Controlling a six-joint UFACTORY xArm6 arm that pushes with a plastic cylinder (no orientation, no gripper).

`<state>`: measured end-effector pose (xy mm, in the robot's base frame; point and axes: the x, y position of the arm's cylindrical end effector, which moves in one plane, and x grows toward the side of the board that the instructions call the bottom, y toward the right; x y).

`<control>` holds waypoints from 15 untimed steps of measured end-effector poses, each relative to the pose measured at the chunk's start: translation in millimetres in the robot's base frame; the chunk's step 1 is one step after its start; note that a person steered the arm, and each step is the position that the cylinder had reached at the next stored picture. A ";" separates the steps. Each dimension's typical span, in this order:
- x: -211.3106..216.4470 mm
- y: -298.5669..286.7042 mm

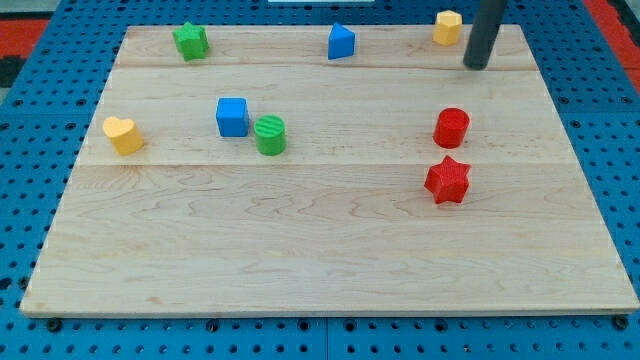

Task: Adjust the hexagon parallel to the right of the blue triangle

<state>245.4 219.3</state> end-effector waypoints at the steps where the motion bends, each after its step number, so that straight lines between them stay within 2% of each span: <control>1: -53.0 10.6; 3: -53.6 0.2; 5: -53.7 -51.2; 6: -29.0 -70.2; 7: 20.7 -75.0; 9: -7.0 -104.1; 10: -6.9 -118.0; 11: -30.5 -137.6; 12: -47.0 -137.2; 13: -52.5 -110.8; 14: -48.5 -72.3; 15: -24.8 -62.6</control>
<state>220.6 156.7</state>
